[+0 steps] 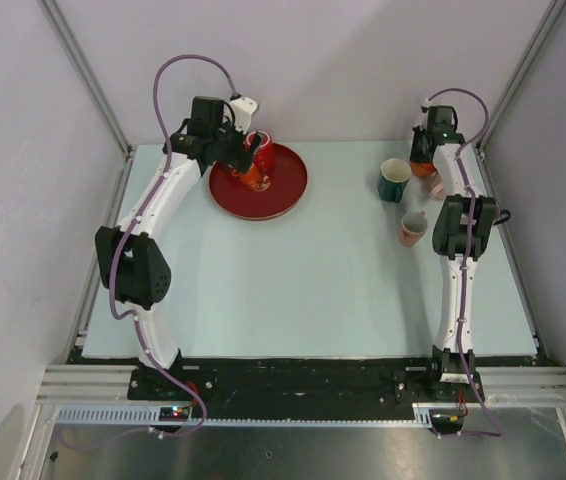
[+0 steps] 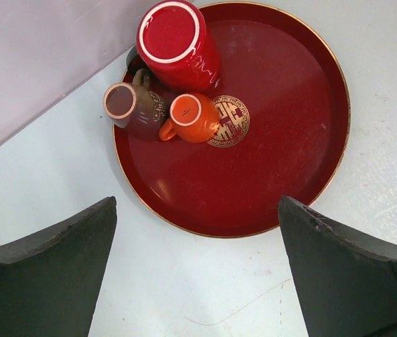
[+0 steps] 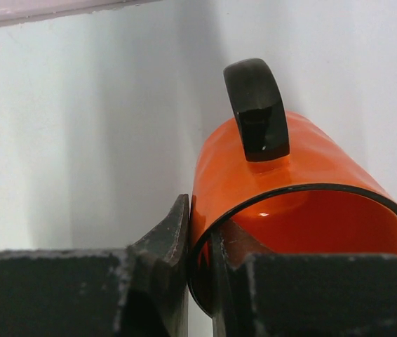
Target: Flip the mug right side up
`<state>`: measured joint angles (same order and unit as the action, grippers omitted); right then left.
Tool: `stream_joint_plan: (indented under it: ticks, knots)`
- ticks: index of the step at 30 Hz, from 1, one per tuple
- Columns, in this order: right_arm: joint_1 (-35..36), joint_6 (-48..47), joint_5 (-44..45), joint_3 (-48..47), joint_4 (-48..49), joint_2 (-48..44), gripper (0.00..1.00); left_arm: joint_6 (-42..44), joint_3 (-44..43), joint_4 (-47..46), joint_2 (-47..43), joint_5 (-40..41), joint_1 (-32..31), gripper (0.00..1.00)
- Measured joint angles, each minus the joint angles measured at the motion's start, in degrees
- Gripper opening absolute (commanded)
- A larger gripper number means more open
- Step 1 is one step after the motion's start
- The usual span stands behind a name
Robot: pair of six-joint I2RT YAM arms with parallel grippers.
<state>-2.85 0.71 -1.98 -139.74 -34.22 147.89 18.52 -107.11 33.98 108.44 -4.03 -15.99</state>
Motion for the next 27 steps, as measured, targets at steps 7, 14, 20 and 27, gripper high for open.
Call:
stream_joint_plan:
  ticks: [7, 14, 20, 27]
  knots:
    - [-0.5, 1.5, -0.2, -1.6, 0.3, 0.2, 0.45, 0.0, 0.0, 0.0, 0.0, 0.0, 0.0, 1.0]
    - [-0.8, 2.8, -1.4, -2.5, 2.1, 0.2, 0.55, 0.0, 0.0, 0.0, 0.1, 0.0, 0.0, 1.0]
    - [-1.9, 2.6, -1.5, -1.9, 1.9, -0.2, 0.6, 0.0, 0.0, 0.0, 0.2, 0.4, 0.0, 1.0]
    - [-3.3, 0.6, -2.1, -0.7, 1.0, -2.4, 0.66, 0.0, 0.0, 0.0, 0.2, 0.4, 0.0, 1.0]
